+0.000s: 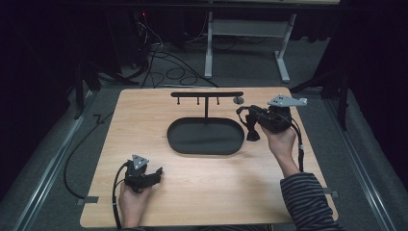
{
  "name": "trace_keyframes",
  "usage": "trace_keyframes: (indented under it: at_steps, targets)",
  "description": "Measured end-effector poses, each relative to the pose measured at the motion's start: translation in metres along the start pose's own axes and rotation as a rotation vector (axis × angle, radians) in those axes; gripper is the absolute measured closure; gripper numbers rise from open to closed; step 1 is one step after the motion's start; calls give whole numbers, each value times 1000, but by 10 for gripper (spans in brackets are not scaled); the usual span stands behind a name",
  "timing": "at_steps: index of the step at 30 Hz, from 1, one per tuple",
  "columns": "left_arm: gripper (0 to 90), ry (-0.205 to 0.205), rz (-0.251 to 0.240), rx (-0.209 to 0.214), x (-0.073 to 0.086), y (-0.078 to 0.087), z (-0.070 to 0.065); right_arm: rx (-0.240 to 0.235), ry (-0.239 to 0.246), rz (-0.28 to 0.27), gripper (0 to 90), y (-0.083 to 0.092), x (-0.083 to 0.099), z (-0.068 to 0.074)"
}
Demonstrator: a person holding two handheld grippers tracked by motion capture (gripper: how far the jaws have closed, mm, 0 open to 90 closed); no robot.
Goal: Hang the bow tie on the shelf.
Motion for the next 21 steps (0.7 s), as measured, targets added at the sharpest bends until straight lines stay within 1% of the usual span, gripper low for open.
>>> trace_keyframes:
  at_steps: [3,6,12,18,21]
  targets:
    - [271,0,0,0,0,0,0,1,-14,-5,833,-3,-5,-1]
    - [271,-1,0,1,0,0,0,7,-15,-4,833,-5,-7,-2]
    - [271,-1,1,1,0,0,0,17,-28,4,833,-16,-17,-4]
    - [271,0,0,1,0,0,0,28,-37,12,832,-26,-21,-6]
    - [271,-1,1,1,0,0,0,34,-57,19,832,-31,-22,-9]
Point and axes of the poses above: each handheld gripper's, and its own axes: y roughly backward along the jaws, x roughly out of its underside, z roughly to its left, the point moved 3 cm from there along -y, roughly forward along the jaws, and after that the axes turned 13 degrees about z, right-handed, at the moved point
